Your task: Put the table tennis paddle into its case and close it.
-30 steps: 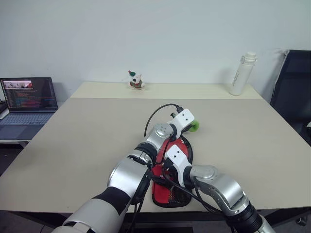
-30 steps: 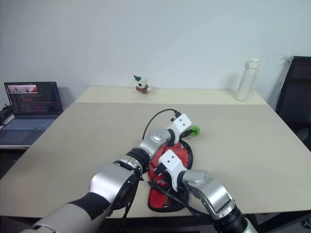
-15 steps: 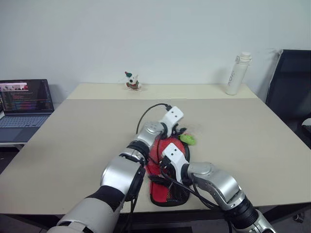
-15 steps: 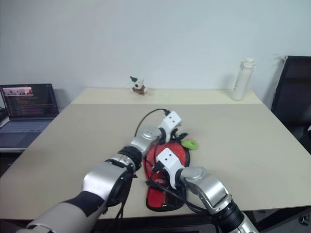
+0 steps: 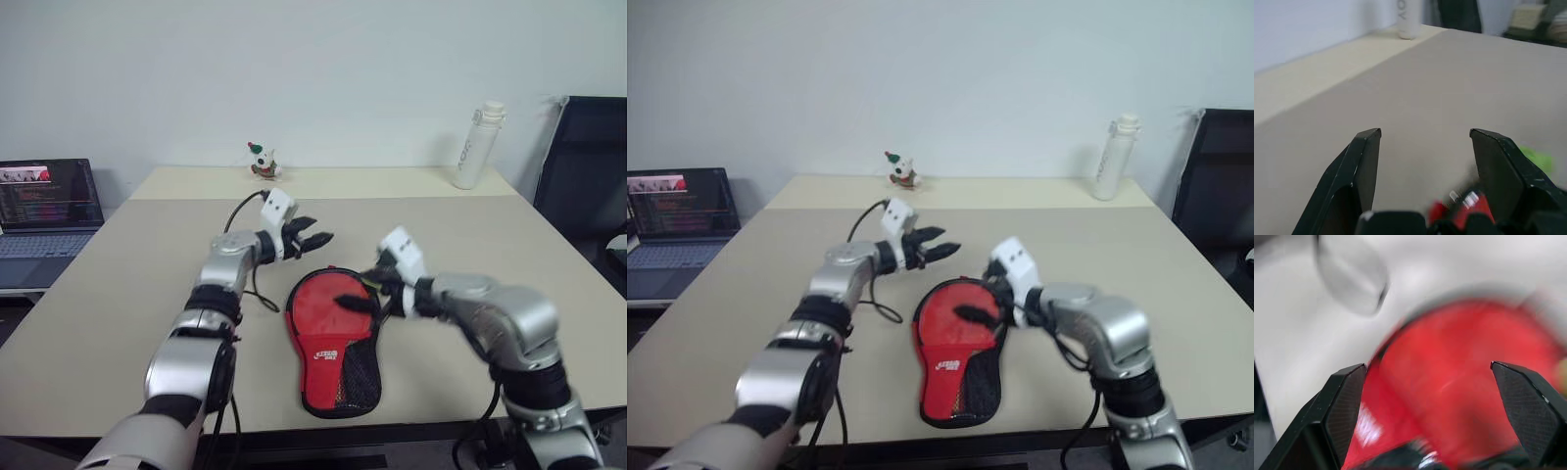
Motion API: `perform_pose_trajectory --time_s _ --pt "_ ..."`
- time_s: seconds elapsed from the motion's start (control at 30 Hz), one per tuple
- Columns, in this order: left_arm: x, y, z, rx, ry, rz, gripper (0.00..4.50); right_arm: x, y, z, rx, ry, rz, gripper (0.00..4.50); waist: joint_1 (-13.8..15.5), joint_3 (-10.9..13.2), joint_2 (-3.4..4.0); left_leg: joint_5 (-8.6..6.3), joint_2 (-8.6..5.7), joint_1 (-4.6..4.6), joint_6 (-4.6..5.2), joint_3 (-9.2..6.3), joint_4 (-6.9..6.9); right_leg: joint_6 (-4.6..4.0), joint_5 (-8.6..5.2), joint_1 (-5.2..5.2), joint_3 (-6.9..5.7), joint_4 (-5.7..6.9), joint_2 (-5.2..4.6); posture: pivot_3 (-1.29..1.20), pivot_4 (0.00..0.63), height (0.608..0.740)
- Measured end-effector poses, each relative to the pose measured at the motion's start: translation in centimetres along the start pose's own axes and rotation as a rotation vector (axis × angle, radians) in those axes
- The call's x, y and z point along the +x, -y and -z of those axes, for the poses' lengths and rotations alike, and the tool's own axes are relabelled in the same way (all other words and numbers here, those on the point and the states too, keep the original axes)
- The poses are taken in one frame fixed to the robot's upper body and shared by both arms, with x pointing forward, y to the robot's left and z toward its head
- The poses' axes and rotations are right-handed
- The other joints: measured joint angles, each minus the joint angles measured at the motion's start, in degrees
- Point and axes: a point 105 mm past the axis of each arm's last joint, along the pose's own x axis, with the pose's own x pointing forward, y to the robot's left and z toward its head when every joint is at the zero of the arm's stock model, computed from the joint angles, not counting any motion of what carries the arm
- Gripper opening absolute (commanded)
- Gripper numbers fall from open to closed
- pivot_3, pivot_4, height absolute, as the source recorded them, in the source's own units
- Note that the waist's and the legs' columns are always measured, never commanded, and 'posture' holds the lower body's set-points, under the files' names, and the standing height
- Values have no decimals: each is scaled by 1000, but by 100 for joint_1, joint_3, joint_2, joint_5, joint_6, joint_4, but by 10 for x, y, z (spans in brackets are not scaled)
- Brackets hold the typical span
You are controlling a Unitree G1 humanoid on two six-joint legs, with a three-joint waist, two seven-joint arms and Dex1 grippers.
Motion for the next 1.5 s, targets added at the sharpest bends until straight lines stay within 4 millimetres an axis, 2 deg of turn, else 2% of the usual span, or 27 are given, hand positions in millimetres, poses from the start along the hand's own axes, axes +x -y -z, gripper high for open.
perform_pose_trajectory --time_s 0.1,0.2,0.33,0.5,0.57,0.8,1.07,1.17,1.23,1.5 --pt "-7 20 19 -48 -39 72 3139 -10 11 1 -1 -17 9 4500 44 1 0 -1 -2 -4 1 3 -1 0 -1 -1 2 -5 -2 0 150 740" --pt "-6 32 21 -48 -57 116 3139 -11 29 5 -28 -28 56 4500 75 1 -1 -3 -11 -5 6 0 6 2 -1 5 0 -3 -3 0 150 740" --pt "6 50 27 -19 -95 186 3139 1 55 19 -71 -56 135 4500 59 1 -1 -11 -16 -1 21 1 11 5 0 6 5 3 -3 0 150 740" --pt "12 62 57 -7 -206 242 3139 20 78 34 -131 -86 191 4500 2 2 1 -2 -13 -1 5 9 6 4 0 -3 14 2 2 0 150 740" --pt "10 62 68 -22 -227 243 3139 26 83 36 -143 -90 197 4500 -1 2 2 -2 -10 -1 4 9 4 4 0 -3 12 1 2 0 150 740" --pt "6 56 71 -45 -206 224 3139 42 92 49 -156 -114 207 4500 24 2 2 -2 -6 0 5 6 10 4 0 3 9 3 -2 0 150 740" --pt "6 55 71 -51 -203 221 3139 50 87 61 -182 -157 172 4500 24 2 2 -2 -6 1 4 6 10 4 0 2 9 5 -2 0 150 740" --pt "7 55 72 -52 -203 219 3162 52 89 61 -202 -154 195 3856 25 2 3 -1 -6 1 4 6 10 4 0 3 8 6 -2 0 150 740" --pt "7 56 72 -54 -202 219 3162 52 92 63 -207 -163 214 3236 32 2 3 -1 -6 1 4 6 10 4 0 3 8 6 -3 0 150 740" --pt "11 60 73 -47 -204 236 3162 50 98 67 -206 -175 246 426 39 1 4 -1 -7 2 4 5 10 4 0 5 7 7 -4 0 150 740"
